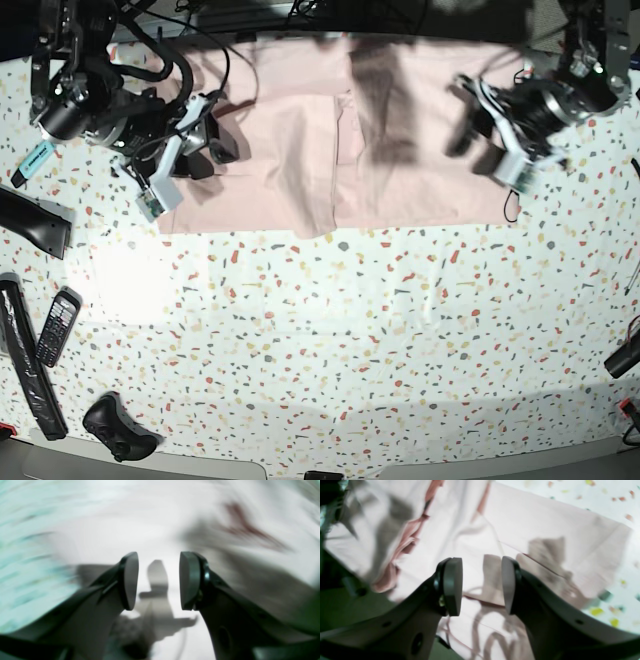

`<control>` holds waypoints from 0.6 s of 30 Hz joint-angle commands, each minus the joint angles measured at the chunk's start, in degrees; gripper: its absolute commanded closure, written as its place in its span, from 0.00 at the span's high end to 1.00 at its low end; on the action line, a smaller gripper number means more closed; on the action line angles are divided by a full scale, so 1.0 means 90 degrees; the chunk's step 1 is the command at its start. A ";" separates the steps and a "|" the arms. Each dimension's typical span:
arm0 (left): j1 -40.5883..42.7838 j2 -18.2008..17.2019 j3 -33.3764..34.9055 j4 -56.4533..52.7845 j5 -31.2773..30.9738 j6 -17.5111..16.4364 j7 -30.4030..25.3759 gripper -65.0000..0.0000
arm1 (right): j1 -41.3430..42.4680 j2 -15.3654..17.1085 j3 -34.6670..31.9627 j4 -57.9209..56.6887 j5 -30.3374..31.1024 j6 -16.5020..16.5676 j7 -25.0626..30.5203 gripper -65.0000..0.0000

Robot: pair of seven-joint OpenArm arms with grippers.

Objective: Fold the T-shirt properly

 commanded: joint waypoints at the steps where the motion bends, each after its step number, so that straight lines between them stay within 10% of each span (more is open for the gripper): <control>1: -0.0017 -0.0056 -0.0175 0.0100 0.0063 0.0151 -0.0257 0.40 | 0.0053 0.0056 0.0039 0.0124 -0.0085 -0.0107 0.0097 0.39; 5: -0.0019 -0.0058 -0.0772 0.0068 0.0267 0.0789 -0.0753 0.40 | 0.0053 0.0056 0.0398 0.0056 -0.0155 -0.0304 0.0095 0.39; 18: -0.0498 -0.0090 -0.1076 -0.1804 0.0233 0.0393 -0.0998 0.40 | 0.0100 0.0056 0.1642 -0.1154 0.0410 -0.0316 -0.0406 0.39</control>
